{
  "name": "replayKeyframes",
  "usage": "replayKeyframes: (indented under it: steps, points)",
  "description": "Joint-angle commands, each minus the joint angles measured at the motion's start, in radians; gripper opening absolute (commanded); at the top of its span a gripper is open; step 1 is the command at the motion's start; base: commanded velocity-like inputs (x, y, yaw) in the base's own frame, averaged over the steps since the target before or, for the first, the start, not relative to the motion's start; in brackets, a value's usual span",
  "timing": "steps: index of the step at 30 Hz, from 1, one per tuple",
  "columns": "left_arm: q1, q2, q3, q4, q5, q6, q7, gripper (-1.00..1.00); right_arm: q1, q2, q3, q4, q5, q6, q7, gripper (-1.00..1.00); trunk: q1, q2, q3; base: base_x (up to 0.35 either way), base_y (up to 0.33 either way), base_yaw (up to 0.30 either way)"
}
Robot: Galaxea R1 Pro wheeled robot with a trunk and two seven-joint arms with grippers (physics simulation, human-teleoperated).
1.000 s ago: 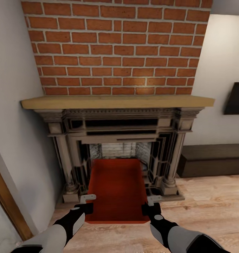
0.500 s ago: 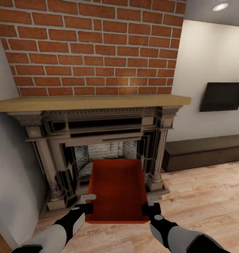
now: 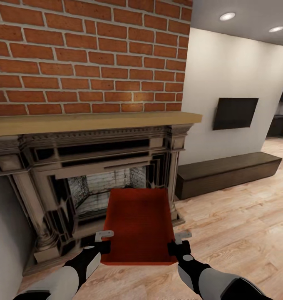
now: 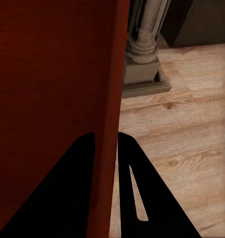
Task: Move the two storage containers from the living room to the garage. In the garage, place one container on the floor and stack the other container on top of it (either order is fine).
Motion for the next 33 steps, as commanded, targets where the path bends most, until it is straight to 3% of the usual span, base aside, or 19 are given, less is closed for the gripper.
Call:
replayKeyframes:
  steps: [1, 33]
  points:
    - [0.0, -0.007, -0.008, -0.001, 0.004, 0.006, 0.008, -1.0, -0.002, 0.001, -0.01, -0.016, -0.009, -0.004, -0.006, -1.0, 0.0, -0.001, -0.001, 0.0, 0.0, -0.28]
    - [0.0, -0.007, -0.008, -0.001, 0.001, 0.005, 0.008, -1.0, -0.002, 0.001, -0.01, -0.016, -0.009, -0.004, -0.007, -1.0, 0.0, -0.001, -0.001, 0.0, 0.0, -0.28]
